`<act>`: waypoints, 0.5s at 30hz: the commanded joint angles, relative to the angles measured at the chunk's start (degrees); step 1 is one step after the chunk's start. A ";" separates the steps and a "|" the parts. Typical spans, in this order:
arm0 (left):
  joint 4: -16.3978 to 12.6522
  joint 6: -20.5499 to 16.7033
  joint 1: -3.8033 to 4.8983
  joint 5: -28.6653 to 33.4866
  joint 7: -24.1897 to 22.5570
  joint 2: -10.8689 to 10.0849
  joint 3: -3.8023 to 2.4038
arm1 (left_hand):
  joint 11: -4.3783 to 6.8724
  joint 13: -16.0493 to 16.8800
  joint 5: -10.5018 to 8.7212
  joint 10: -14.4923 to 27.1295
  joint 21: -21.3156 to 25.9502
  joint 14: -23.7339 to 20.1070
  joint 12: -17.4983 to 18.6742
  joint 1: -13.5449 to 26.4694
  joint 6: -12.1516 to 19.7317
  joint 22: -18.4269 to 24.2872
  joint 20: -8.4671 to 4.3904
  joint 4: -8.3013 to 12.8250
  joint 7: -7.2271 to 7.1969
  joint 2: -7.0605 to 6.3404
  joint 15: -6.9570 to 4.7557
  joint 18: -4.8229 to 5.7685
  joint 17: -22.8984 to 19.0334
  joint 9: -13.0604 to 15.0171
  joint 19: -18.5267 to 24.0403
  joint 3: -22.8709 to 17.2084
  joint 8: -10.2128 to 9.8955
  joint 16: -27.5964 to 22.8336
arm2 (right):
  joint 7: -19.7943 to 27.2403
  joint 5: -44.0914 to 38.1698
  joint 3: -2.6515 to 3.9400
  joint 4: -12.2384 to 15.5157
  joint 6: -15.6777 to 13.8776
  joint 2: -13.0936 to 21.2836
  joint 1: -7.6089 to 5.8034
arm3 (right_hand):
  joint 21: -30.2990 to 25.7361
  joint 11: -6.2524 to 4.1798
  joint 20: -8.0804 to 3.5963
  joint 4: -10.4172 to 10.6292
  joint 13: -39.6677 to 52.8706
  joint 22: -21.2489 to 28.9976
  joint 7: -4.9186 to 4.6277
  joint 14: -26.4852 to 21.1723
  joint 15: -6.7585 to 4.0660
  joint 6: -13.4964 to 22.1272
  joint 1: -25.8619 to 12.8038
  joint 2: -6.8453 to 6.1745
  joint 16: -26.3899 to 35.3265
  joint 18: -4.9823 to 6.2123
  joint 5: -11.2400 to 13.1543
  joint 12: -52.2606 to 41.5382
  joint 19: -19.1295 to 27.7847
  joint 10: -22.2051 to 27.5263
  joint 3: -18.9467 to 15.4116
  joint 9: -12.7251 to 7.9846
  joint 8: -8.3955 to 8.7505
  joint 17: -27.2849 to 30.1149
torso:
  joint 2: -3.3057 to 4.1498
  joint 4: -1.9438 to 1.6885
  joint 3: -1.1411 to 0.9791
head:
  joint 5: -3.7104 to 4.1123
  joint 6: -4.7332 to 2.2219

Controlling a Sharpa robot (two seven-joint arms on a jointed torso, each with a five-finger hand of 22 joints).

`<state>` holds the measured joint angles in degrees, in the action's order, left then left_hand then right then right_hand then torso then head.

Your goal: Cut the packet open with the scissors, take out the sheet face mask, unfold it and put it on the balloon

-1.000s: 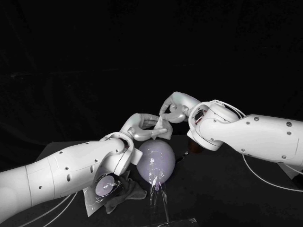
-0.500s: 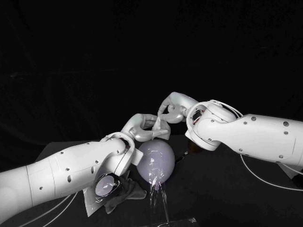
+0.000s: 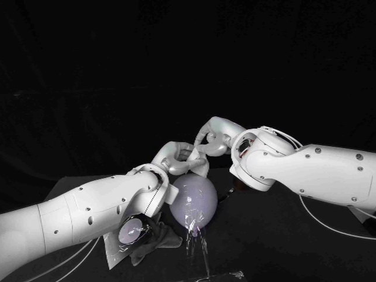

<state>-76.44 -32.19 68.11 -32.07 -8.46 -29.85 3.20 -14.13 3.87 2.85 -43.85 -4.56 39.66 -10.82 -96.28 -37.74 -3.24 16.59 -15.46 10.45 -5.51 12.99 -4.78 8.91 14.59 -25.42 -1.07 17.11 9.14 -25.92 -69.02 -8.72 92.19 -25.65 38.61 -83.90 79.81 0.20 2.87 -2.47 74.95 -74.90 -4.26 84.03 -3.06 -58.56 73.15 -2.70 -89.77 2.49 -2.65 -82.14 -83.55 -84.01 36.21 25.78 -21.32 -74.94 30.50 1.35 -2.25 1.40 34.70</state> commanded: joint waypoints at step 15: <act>-2.51 -1.41 0.09 -2.35 0.56 -1.62 -0.09 | -0.15 -0.15 0.17 -0.09 -0.43 0.01 -0.96 0.56 1.44 0.13 0.12 -0.90 6.34 -4.39 -0.02 0.74 -0.16 -0.18 0.00 -10.96 3.79 1.02 | -1.20 -1.32 0.05 -1.80 1.03 -0.37 -0.04 | 0.35 -0.29 -0.14 -0.16 9.34 -11.41 -0.05 5.97 -0.50 -0.45 -0.09 0.42 -0.23 -0.33 -0.15 -0.26 -2.09 -2.34 0.68 5.36 -1.54 -15.06 | 0.13 -0.07 0.12 | 0.12 -0.17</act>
<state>-78.50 -33.38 68.12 -33.67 -7.10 -31.42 3.20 -14.33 3.79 2.85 -44.05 -4.78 39.65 -11.65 -95.89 -36.70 -3.16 16.69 -16.36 10.42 -9.52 13.01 -4.78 8.81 14.46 -25.73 -11.73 20.75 9.98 -26.77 -69.46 -8.71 90.51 -25.51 38.34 -83.90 79.80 0.20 2.85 -2.67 74.92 -74.94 -4.30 84.02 -3.05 -58.73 73.15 -2.70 -89.78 2.49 -2.62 -82.26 -83.57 -84.00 36.48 25.78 -21.44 -74.91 30.59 1.30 -2.16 1.47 34.48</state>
